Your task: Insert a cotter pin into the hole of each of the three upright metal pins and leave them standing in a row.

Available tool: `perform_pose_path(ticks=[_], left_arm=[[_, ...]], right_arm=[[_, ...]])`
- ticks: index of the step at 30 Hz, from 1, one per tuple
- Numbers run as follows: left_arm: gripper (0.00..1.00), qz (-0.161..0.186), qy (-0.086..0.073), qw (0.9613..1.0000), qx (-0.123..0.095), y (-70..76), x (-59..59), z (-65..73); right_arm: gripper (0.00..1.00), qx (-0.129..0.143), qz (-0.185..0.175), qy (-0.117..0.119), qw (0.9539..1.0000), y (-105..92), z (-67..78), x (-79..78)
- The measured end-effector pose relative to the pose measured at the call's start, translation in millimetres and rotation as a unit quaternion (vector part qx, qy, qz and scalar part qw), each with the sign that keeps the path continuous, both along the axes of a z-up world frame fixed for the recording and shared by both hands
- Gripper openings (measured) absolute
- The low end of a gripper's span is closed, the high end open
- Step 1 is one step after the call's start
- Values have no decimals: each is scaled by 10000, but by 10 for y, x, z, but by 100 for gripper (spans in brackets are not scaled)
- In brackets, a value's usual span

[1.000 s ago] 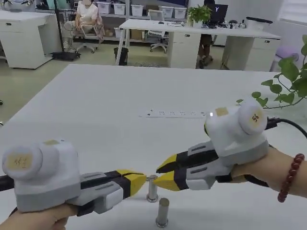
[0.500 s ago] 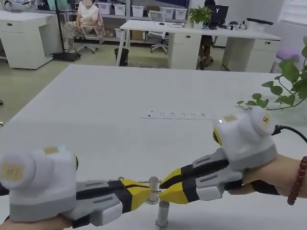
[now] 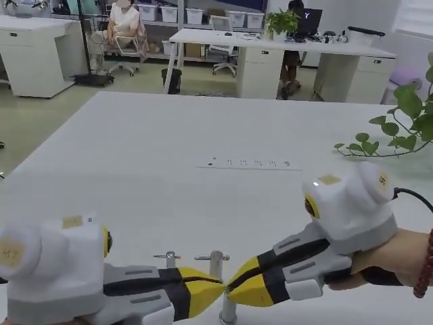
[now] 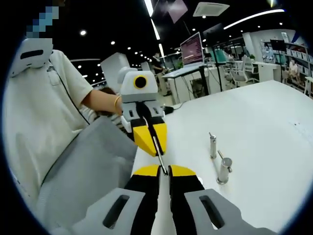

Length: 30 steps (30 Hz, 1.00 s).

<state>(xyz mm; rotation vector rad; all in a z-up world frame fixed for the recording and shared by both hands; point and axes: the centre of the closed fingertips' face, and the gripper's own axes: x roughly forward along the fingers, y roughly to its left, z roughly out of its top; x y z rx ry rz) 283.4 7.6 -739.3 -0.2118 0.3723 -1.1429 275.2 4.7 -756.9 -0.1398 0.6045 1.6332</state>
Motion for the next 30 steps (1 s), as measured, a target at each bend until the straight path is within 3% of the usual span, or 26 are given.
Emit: perform_pose_path(ticks=[7,14,20,25,30], left_arm=[[0,-47,-24,10000,-48,5,-25,6],[1,-104,-134,9999,32,-10,-35,-16],[3,-92,-208,9997,61,-31,-33,-13],[5,-63,-314,9989,333,-22,-34,-87],[14,21,-340,9980,536,17,-22,-159]], right_arm=[[7,7,16,50,10000,-1,5,-28],[4,-186,272,-352,9988,-19,-15,-74],[4,-259,398,-517,9975,-40,-9,-90],[3,-375,424,-663,9962,-75,-13,-67],[3,-590,448,-819,9939,-156,-50,-31]])
